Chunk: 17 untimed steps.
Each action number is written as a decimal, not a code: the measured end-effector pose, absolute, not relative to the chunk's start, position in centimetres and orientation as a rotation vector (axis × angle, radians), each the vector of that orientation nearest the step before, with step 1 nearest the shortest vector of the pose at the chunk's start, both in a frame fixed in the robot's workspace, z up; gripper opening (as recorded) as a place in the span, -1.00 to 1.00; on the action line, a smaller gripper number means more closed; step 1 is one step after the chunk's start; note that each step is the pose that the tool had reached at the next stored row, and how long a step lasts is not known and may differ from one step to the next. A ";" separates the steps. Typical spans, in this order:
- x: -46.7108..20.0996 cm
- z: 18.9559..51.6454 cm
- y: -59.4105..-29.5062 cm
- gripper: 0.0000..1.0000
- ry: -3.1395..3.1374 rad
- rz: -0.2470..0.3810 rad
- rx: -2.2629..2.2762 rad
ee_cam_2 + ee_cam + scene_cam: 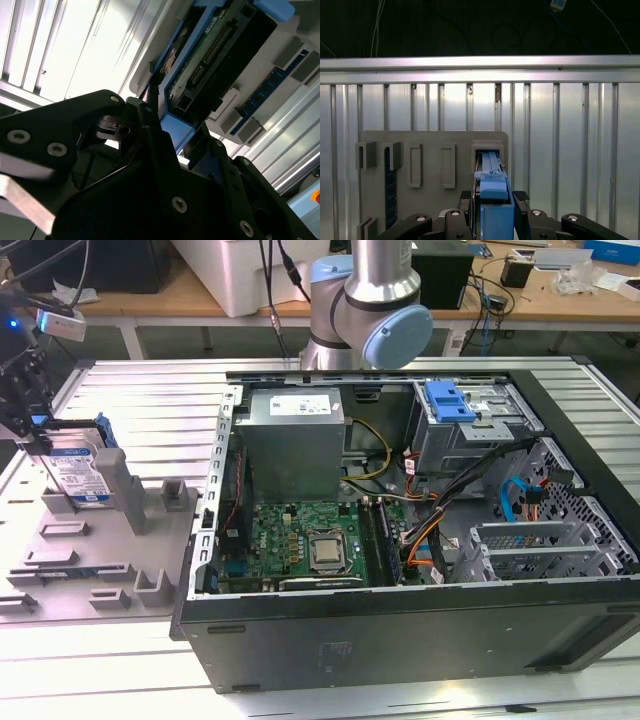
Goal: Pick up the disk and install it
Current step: 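Pick up the disk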
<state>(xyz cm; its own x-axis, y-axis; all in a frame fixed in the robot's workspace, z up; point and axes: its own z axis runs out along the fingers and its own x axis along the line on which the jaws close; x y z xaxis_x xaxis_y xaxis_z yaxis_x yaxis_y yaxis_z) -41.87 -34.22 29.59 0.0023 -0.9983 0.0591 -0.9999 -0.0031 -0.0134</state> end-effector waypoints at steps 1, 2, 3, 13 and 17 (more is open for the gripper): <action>-41.9 29.6 -34.2 -0.10 -2.195 0.080 2.201; -41.9 29.6 -34.2 -0.10 -2.195 0.080 2.201; -41.9 29.5 -34.2 -0.10 -2.195 0.080 2.201; -41.9 29.5 -34.2 -0.10 -2.195 0.080 2.201; -41.9 29.5 -34.2 -0.27 -2.195 0.080 2.201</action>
<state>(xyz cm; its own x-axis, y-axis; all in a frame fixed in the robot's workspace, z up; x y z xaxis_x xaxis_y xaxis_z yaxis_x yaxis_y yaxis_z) -41.87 -34.23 29.51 0.0023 -0.9982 0.0596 -0.9999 -0.0031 -0.0134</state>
